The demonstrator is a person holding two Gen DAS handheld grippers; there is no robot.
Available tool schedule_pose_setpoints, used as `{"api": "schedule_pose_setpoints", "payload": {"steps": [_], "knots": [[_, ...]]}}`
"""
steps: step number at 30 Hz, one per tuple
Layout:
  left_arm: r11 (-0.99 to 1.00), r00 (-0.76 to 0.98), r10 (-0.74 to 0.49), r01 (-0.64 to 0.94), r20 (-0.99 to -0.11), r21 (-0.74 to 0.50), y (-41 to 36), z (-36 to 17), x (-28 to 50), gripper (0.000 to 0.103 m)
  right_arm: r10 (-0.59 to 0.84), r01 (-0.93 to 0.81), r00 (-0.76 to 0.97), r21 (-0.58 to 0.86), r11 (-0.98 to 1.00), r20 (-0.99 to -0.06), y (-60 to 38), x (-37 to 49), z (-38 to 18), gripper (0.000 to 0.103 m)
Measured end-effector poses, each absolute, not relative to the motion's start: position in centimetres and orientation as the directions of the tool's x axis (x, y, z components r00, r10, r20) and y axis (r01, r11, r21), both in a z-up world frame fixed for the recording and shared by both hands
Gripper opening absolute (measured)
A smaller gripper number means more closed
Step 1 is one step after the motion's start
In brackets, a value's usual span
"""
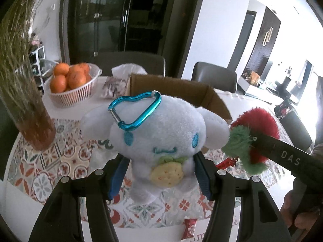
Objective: Organize soft objects
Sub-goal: 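Lift the bunny and red pompom and carry both into the cardboard box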
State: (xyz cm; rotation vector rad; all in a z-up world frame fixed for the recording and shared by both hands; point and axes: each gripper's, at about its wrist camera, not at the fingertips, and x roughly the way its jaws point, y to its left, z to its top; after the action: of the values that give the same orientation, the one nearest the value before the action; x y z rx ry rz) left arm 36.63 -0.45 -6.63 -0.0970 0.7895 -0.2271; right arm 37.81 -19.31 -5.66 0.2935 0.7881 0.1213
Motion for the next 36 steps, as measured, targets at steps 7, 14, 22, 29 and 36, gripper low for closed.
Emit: {"api": "schedule_pose_setpoints", "payload": {"steps": [7,14,22,29,36], "knots": [[0.97,0.714,-0.242,0.19,-0.657,-0.15,-0.8,-4.1,38.0,0.061,0.213,-0.022,0.742,0.294,0.955,-0.635,-19.5,38.7,-3.2,0.039],[0.972,0.743,-0.234,0.202,-0.627,-0.123,-1.2,-2.2,39.5,0.061,0.205,-0.046,0.775,0.27,0.962,-0.597,-19.2,39.7,-1.0,0.039],[0.968,0.738,-0.248,0.214,-0.628,-0.13,-1.5,-1.0,42.2,0.061,0.204,-0.073,0.787,0.24,0.968,-0.582,-18.9,42.1,0.7,0.039],[0.963,0.717,-0.263,0.232,-0.645,-0.136,-1.7,-1.2,44.8,0.061,0.203,-0.085,0.777,0.221,0.972,-0.596,-18.7,44.7,1.0,0.039],[0.962,0.682,-0.258,0.25,-0.684,-0.113,-2.3,-2.1,47.8,0.061,0.217,-0.079,0.725,0.234,0.969,-0.653,-19.0,48.1,-0.2,0.04]]}}
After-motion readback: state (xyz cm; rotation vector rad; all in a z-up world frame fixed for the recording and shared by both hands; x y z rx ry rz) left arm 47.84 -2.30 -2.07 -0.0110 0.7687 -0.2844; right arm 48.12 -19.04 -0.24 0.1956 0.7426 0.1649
